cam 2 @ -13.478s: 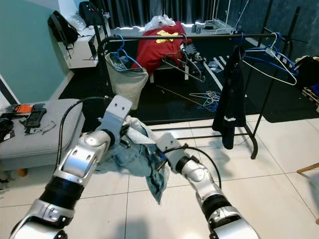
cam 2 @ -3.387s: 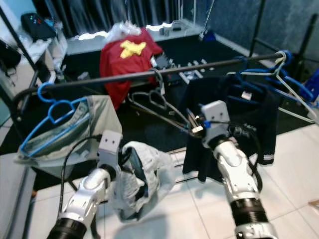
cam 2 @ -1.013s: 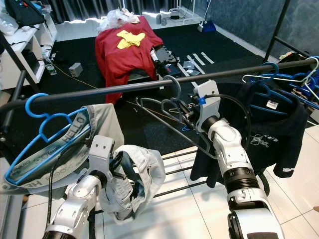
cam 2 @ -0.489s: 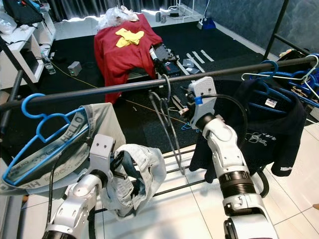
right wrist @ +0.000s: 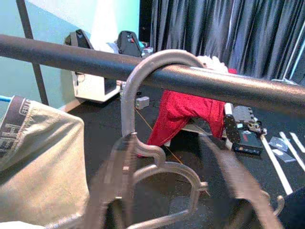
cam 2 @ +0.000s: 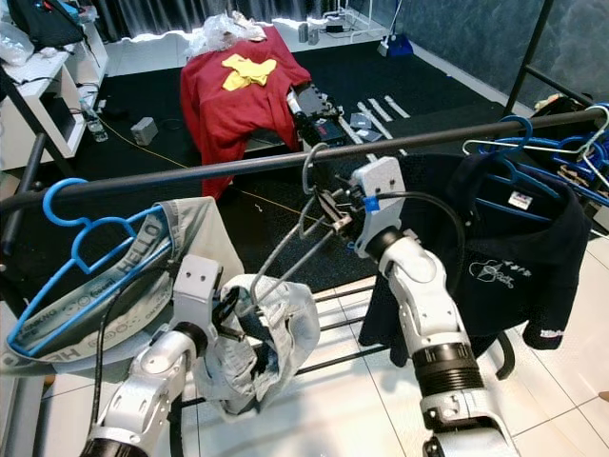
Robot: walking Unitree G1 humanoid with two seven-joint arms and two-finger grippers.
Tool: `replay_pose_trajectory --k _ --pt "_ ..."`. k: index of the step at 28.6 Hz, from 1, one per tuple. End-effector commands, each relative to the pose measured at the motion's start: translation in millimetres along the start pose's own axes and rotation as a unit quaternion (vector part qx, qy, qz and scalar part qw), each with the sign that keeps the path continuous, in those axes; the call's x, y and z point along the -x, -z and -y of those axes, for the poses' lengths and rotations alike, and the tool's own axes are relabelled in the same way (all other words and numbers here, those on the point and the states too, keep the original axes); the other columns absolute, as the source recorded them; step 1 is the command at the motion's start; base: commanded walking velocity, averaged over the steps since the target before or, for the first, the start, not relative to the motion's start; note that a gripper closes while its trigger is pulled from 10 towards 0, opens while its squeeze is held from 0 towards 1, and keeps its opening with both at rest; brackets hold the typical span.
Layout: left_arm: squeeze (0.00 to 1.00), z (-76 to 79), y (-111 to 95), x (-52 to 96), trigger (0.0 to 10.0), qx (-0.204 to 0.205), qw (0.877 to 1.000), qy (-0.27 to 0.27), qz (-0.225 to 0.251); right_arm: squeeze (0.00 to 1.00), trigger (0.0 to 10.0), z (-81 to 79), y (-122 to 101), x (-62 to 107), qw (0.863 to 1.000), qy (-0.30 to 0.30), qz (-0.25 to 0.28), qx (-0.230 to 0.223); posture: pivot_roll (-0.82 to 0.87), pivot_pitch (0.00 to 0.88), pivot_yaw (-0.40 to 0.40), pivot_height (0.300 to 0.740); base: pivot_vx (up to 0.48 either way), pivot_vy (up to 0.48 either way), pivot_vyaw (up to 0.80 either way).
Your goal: Hang hanger
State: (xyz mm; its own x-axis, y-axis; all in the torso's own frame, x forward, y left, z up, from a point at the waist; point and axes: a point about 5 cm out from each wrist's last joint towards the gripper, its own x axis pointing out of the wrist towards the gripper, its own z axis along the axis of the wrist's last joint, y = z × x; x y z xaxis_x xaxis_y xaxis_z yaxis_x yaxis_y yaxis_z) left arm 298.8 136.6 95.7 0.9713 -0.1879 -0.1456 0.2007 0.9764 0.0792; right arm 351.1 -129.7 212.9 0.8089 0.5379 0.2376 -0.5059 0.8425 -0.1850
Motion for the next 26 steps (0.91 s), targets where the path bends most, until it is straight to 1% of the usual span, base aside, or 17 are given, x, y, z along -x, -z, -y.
replay_pose_trajectory --k 1,3,4,7,8,11,12,15,18,25,26 --pt "0.0 2.1 -2 -1.4 10.0 -0.002 1.0 0.004 0.004 0.61 10.0 -6.4 4 1.6 1.0 -0.006 -0.006 -0.017 -0.03 0.08 0.03 0.74 0.0 0.0 0.0" --pt "0.0 2.1 -2 -1.4 10.0 -0.002 1.0 0.004 0.004 0.61 10.0 -6.4 4 1.6 1.0 -0.006 -0.006 -0.017 -0.03 0.08 0.03 0.74 0.0 0.0 0.0" --pt "0.0 3.7 -2 -1.4 10.0 -0.002 1.0 0.005 0.005 1.0 10.0 -8.3 7 2.3 1.0 -0.008 -0.01 -0.026 -0.03 0.073 0.028 0.74 0.0 0.0 0.0" --pt "0.0 5.2 -1 -1.3 10.0 -0.003 1.0 0.008 0.005 1.0 10.0 -11.4 11 3.5 0.999 -0.007 -0.019 -0.028 -0.04 0.064 0.03 0.74 0.0 0.0 0.0" --pt "0.0 5.2 0 -1.3 10.0 -0.003 1.0 0.009 0.005 0.44 10.0 -13.9 12 4.2 0.999 -0.007 -0.023 -0.026 -0.04 0.057 0.031 0.74 0.0 0.0 0.0" --pt "0.0 5.2 0 -1.3 10.0 -0.003 1.0 0.01 0.005 0.44 10.0 -15.5 13 4.8 0.999 -0.007 -0.026 -0.024 -0.04 0.056 0.032 0.74 0.0 0.0 0.0" --pt "0.0 5.3 1 -1.3 10.0 -0.004 1.0 0.012 0.005 0.0 10.0 -17.6 13 5.5 0.999 -0.007 -0.028 -0.025 -0.04 0.051 0.032 0.74 0.0 0.0 0.0" --pt "0.0 6.0 1 -1.6 10.0 -0.004 1.0 0.014 0.005 0.0 10.0 -21.2 15 7.1 0.999 -0.008 -0.033 -0.032 -0.04 0.036 0.034 0.74 0.0 0.0 0.0" --pt "0.0 6.4 0 -2.1 10.0 -0.005 1.0 0.016 0.006 0.0 10.0 -21.5 16 7.0 0.999 -0.008 -0.035 -0.033 -0.04 0.038 0.033 0.74 0.0 0.0 0.0" --pt "0.0 8.1 2 -1.2 10.0 -0.007 1.0 0.019 0.006 0.0 10.0 -14.5 19 2.7 0.998 0.0 -0.048 -0.037 -0.04 0.021 0.029 0.74 0.0 0.0 0.0" --pt "0.0 9.0 4 1.8 10.0 -0.008 1.0 0.02 0.005 0.0 10.0 -8.9 23 -2.7 0.997 0.007 -0.068 -0.044 -0.03 0.013 0.014 0.74 0.0 0.0 0.0"
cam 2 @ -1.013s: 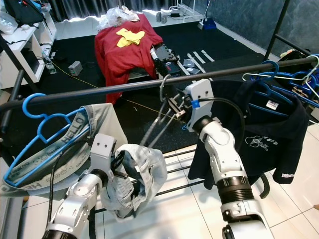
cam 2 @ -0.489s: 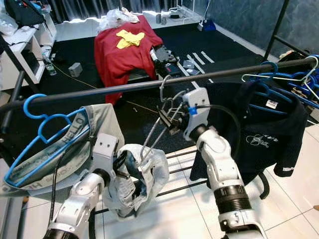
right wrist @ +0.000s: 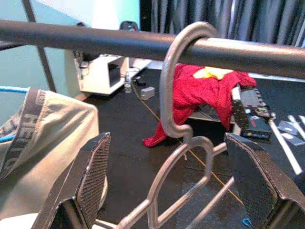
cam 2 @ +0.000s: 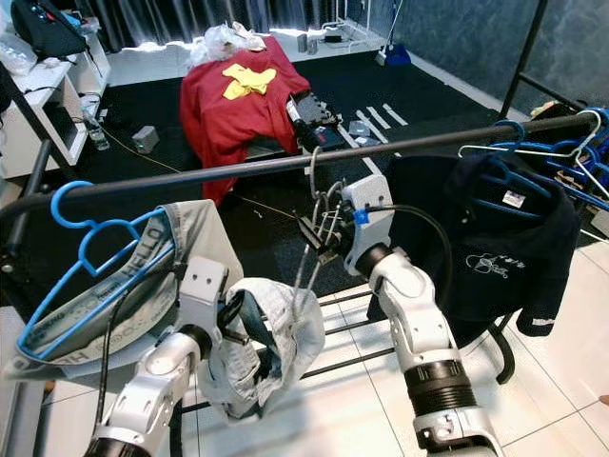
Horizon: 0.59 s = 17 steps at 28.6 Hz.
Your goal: Hang hanger
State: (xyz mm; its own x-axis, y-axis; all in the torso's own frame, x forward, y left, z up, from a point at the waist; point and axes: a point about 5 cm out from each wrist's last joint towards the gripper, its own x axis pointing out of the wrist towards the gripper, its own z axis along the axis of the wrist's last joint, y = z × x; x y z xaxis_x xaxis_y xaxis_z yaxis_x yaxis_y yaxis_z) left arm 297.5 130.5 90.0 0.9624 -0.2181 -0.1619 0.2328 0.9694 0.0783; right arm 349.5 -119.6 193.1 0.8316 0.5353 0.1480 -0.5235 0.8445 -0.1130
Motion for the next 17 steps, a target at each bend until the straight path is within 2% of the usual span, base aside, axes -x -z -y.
replay_pose_trajectory --k 1,9,17 --pt "0.0 2.3 -1 2.4 10.0 -0.006 1.0 0.004 0.012 0.0 10.0 4.4 4 -3.8 1.0 0.007 -0.022 -0.007 -0.03 0.013 0.014 0.74 0.0 0.0 0.0" --pt "0.0 1.5 1 7.1 10.0 -0.005 1.0 -0.003 0.011 0.0 10.0 9.9 6 -14.3 0.998 0.009 -0.046 -0.035 -0.02 0.019 -0.016 0.74 0.0 0.0 0.0" --pt "0.0 -1.1 3 13.4 10.0 -0.003 1.0 -0.013 0.009 0.0 10.0 15.6 6 -20.9 0.997 0.001 -0.072 -0.024 -0.01 0.045 -0.045 0.74 0.0 0.0 0.0"
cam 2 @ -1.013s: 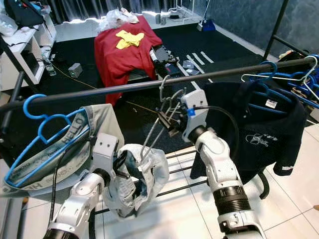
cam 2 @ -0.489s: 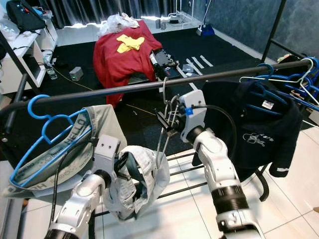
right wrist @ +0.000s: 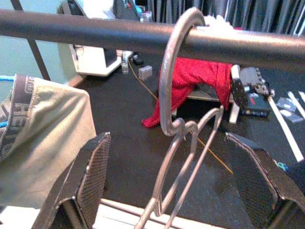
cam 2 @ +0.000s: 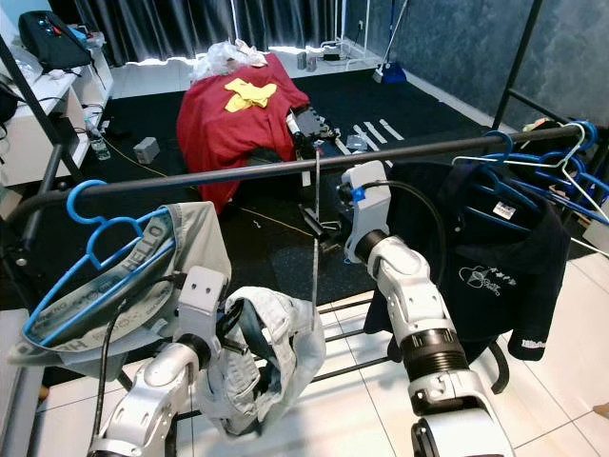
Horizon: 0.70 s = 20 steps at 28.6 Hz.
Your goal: Hang hanger
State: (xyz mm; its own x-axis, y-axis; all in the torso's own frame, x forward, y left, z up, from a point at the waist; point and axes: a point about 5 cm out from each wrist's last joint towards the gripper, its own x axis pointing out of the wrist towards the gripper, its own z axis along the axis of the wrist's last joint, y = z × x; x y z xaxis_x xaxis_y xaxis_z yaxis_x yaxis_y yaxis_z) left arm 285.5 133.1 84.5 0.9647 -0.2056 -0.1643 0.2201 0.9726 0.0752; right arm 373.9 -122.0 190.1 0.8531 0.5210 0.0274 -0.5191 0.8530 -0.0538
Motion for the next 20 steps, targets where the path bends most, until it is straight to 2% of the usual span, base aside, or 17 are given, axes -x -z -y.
replay_pose_trajectory --k 1,14,20 --pt "0.0 -1.8 -4 2.2 10.0 -0.006 1.0 -0.007 0.011 0.0 10.0 1.1 -1 -2.2 1.0 -0.005 -0.01 0.006 -0.01 0.045 -0.045 0.74 0.0 0.0 0.0" --pt "0.0 -2.6 -5 8.3 10.0 -0.011 1.0 -0.006 0.005 0.0 10.0 9.9 12 -7.1 0.997 -0.029 -0.073 0.012 0.01 0.093 -0.046 0.74 0.0 0.0 0.0" --pt "0.0 -5.2 -6 9.5 10.0 -0.015 1.0 -0.008 0.005 0.0 10.0 12.2 11 -9.2 0.996 -0.029 -0.079 0.016 0.01 0.097 -0.049 0.74 0.0 0.0 0.0"
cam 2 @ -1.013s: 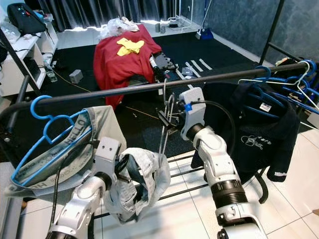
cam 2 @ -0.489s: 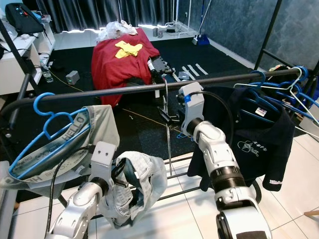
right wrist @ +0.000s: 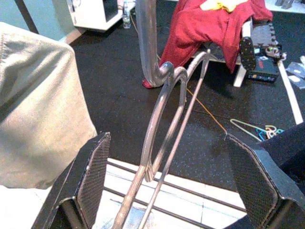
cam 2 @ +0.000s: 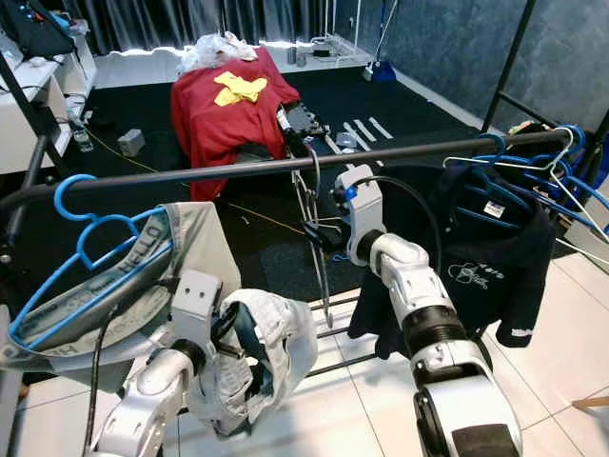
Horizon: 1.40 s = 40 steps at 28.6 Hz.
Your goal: Hang hanger
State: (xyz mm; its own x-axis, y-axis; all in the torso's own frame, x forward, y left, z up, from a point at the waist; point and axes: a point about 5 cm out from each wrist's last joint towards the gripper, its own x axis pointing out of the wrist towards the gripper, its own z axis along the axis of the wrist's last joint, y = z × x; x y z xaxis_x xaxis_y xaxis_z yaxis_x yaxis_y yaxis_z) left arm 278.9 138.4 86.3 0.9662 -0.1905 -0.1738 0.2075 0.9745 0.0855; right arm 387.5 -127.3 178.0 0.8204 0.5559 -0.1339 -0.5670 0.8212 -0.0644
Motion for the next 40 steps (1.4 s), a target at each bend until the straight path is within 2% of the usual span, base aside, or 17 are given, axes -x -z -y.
replay_pose_trajectory --k 1,7,15,16,17,18,19,20,22,40 --pt "0.0 -1.3 -5 1.8 10.0 -0.01 1.0 -0.001 0.011 0.0 10.0 1.3 -2 -0.3 1.0 0.0 0.0 0.009 0.01 0.097 -0.049 0.74 0.0 0.0 0.0" --pt "0.0 -2.8 -6 3.1 10.0 -0.011 1.0 -0.003 0.01 0.0 10.0 2.8 -4 -1.6 1.0 0.0 -0.002 0.012 0.02 0.102 -0.054 0.74 0.0 0.0 0.0" --pt "0.0 -4.3 -7 5.3 10.0 -0.015 1.0 -0.001 0.008 0.0 10.0 0.6 -13 -5.3 0.999 -0.019 -0.005 0.041 0.02 0.111 -0.049 0.74 0.0 0.0 0.0" --pt "0.0 -4.3 -8 4.9 10.0 -0.016 1.0 0.0 0.008 0.0 6.8 0.8 -14 -5.6 0.999 -0.02 -0.004 0.042 0.03 0.111 -0.048 0.74 0.0 0.0 0.0" --pt "0.0 -4.4 -8 4.7 10.0 -0.016 1.0 0.001 0.008 0.0 4.9 1.2 -15 -6.2 0.999 -0.02 -0.003 0.043 0.03 0.111 -0.047 0.74 0.0 0.0 0.0" --pt "0.0 -4.4 -8 4.7 10.0 -0.016 1.0 0.001 0.008 0.0 4.9 1.2 -15 -6.2 0.999 -0.02 -0.003 0.043 0.03 0.111 -0.047 0.74 0.0 0.0 0.0" --pt "0.0 -4.4 -9 4.3 10.0 -0.017 1.0 0.002 0.008 0.0 4.2 1.5 -16 -6.5 0.999 -0.021 -0.002 0.043 0.03 0.111 -0.047 0.74 0.0 0.0 0.0" --pt "0.0 -4.4 -9 4.3 10.0 -0.017 1.0 0.002 0.008 0.0 4.2 1.5 -16 -6.5 0.999 -0.021 -0.002 0.043 0.03 0.111 -0.047 0.74 0.0 0.0 0.0" --pt "0.0 -4.1 -10 3.7 10.0 -0.019 1.0 0.004 0.009 0.0 0.0 1.6 -16 -6.8 0.999 -0.024 -0.002 0.042 0.03 0.111 -0.045 0.74 0.0 0.0 0.0" --pt "0.0 -4.3 -18 -1.7 10.0 -0.025 0.999 0.014 0.017 0.0 0.0 4.4 -18 -6.1 0.999 -0.023 0.0 0.046 0.03 0.094 -0.03 0.74 0.0 0.0 0.0"
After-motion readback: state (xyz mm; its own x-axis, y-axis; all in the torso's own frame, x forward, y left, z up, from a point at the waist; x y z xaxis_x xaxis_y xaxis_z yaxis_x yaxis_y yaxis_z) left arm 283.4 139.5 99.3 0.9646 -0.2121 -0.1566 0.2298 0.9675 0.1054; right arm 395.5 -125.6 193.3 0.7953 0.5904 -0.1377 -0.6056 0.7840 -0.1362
